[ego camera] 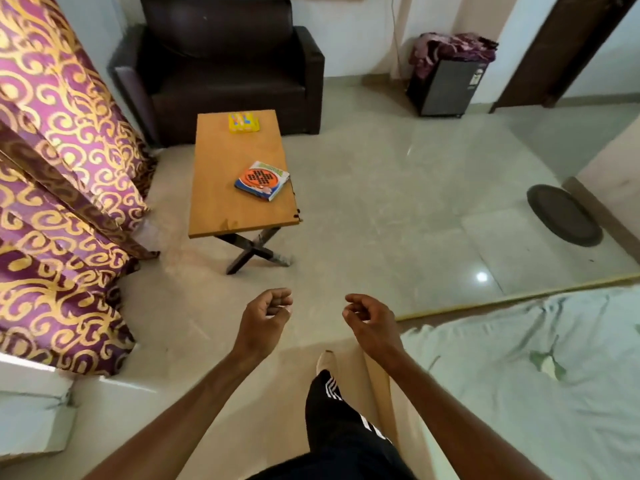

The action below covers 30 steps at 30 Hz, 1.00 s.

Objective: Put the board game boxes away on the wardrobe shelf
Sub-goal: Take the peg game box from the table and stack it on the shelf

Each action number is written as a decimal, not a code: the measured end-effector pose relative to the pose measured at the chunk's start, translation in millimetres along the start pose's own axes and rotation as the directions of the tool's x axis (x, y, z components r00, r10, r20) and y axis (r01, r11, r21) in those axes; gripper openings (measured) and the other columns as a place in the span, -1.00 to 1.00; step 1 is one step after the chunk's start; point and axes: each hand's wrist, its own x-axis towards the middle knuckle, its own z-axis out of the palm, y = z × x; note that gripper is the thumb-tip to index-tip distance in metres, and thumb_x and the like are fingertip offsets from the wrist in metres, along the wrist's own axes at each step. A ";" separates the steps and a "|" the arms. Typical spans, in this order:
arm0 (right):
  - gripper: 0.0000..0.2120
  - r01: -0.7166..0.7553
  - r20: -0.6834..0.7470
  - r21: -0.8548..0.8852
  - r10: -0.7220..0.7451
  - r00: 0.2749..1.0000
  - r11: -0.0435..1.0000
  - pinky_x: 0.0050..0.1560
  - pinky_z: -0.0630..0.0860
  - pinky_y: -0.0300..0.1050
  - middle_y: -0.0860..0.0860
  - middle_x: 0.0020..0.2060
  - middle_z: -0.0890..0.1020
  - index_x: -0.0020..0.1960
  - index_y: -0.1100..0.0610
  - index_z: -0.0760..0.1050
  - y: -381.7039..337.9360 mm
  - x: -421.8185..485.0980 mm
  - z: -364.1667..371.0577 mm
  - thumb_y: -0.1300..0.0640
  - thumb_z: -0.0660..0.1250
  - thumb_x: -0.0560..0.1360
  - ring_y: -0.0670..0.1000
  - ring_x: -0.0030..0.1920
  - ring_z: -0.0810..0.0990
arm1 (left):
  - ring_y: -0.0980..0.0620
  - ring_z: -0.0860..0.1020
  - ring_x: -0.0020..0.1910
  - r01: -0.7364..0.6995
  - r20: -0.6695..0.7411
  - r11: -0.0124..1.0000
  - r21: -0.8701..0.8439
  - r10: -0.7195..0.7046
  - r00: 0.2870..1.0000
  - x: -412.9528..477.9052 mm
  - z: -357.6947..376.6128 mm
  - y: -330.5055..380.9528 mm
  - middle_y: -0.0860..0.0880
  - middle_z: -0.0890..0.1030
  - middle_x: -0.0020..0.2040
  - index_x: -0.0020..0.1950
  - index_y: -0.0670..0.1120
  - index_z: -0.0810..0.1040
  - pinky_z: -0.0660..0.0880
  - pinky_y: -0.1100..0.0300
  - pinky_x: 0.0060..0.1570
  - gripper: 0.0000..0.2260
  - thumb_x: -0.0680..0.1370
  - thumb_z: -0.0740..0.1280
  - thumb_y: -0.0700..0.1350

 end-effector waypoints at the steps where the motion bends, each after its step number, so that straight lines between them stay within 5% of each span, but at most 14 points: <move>1: -0.73 0.004 0.020 -0.011 -0.004 1.000 1.000 -0.11 0.55 -0.32 -0.11 -0.14 0.67 0.18 0.04 0.59 -5.2 36.4 1.6 0.11 0.38 0.49 -0.16 -0.14 0.64 | 0.07 0.64 -0.02 0.014 -0.028 1.000 -0.007 -0.014 0.999 31.5 0.0 4.6 0.04 0.68 -0.02 0.15 -0.05 0.61 0.58 0.14 0.06 -0.74 0.51 0.36 -0.29; 17: -0.74 0.127 0.257 -0.175 -0.079 0.963 0.976 -0.03 0.59 -0.17 -0.05 -0.15 0.67 0.14 0.08 0.60 -124.9 444.3 100.4 0.08 0.40 0.46 -0.09 -0.17 0.63 | 0.12 0.62 -0.07 0.125 -0.224 0.988 -0.090 -0.143 0.964 389.1 -56.6 54.8 -0.01 0.68 -0.03 0.15 -0.08 0.59 0.54 0.22 0.00 -0.73 0.51 0.32 -0.33; 23: -0.74 0.029 0.245 -0.188 0.018 0.969 0.982 -0.06 0.63 0.03 -0.06 -0.19 0.64 0.10 0.04 0.61 -134.6 585.0 181.8 0.07 0.40 0.41 -0.03 -0.17 0.65 | 0.12 0.62 -0.05 0.228 -0.124 0.968 0.104 -0.215 0.969 551.5 -87.7 26.5 0.06 0.66 -0.02 0.12 0.05 0.58 0.53 0.17 -0.01 -0.72 0.50 0.32 -0.27; 30: -0.73 -0.133 0.255 -0.276 0.206 0.945 0.952 -0.05 0.50 -0.14 0.03 -0.04 0.68 0.12 0.08 0.60 -108.7 720.5 276.6 0.18 0.37 0.42 0.06 -0.01 0.63 | -0.01 0.60 0.07 0.314 0.027 0.843 0.437 -0.361 0.932 733.5 -114.8 -39.6 -0.03 0.64 0.15 0.26 -0.07 0.56 0.53 0.15 0.06 -0.64 0.47 0.30 -0.19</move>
